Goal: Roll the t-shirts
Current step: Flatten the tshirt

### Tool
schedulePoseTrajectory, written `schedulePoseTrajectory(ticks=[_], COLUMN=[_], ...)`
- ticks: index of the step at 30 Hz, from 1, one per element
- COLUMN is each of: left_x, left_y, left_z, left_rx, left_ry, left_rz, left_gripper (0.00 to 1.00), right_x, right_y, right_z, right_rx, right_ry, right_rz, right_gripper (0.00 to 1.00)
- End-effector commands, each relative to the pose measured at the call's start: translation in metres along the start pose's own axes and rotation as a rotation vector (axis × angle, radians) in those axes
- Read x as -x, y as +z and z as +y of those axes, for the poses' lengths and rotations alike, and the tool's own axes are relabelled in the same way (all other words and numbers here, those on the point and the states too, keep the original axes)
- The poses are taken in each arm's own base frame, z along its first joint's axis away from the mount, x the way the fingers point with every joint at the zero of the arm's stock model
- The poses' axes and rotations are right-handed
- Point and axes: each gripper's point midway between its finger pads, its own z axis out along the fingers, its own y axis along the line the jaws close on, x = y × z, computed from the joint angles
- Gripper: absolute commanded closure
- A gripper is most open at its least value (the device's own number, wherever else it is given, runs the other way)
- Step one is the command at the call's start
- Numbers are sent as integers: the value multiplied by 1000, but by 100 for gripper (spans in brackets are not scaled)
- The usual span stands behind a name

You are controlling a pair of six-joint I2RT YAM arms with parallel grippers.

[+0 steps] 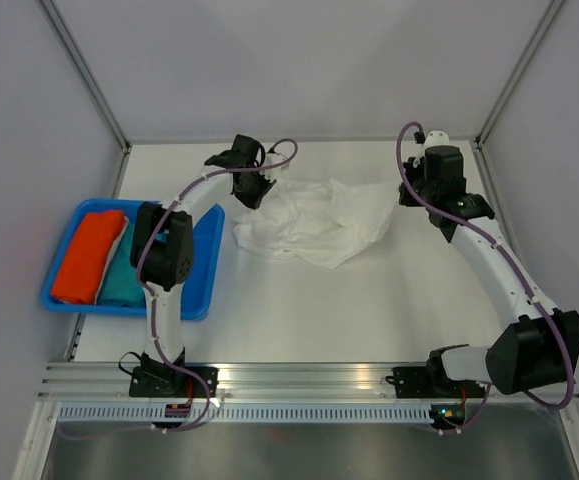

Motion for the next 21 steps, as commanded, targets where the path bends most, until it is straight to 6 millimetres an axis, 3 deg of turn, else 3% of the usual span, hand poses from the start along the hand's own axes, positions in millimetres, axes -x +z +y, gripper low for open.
schedulePoseTrajectory(ticks=[1, 3, 4, 6, 7, 8, 9, 11, 12, 14, 16, 18, 19, 21], left_x=[73, 80, 83, 87, 88, 91, 101, 111, 126, 131, 138, 133, 133, 124], left_y=[-72, -87, -92, -101, -106, -114, -134, -162, -193, -228, -265, -281, -296, -299], left_z=[41, 50, 51, 53, 56, 60, 64, 79, 86, 104, 104, 101, 93, 78], left_rx=[168, 191, 200, 213, 234, 250, 274, 318, 352, 405, 398, 400, 391, 348], left_ry=[-33, -42, -29, -23, -24, -27, -36, -65, -84, -124, -120, -102, -83, -73], left_rz=[-264, -297, -308, -322, -326, -339, -383, -442, -511, -565, -617, -617, -643, -631], left_gripper=[98, 98, 98, 98, 98, 98, 98, 98, 98, 98, 98, 98, 98, 98], right_x=[71, 90, 114, 133, 160, 171, 201, 225, 251, 268, 284, 285, 287, 280], right_y=[-8, -7, -18, -23, -38, -40, -62, -72, -97, -110, -138, -152, -178, -190], right_z=[16, 21, 30, 41, 46, 50, 55, 60, 62, 64, 61, 58, 55, 45], right_rx=[64, 83, 120, 168, 190, 202, 226, 235, 242, 246, 236, 224, 222, 182], right_ry=[17, 17, 15, 8, 3, -2, -22, -29, -36, -37, -31, -28, -25, -7], right_rz=[-152, -179, -226, -251, -311, -325, -387, -427, -500, -545, -609, -634, -677, -699], right_gripper=[100, 100, 100, 100, 100, 100, 100, 100, 100, 100, 100, 100, 100, 100])
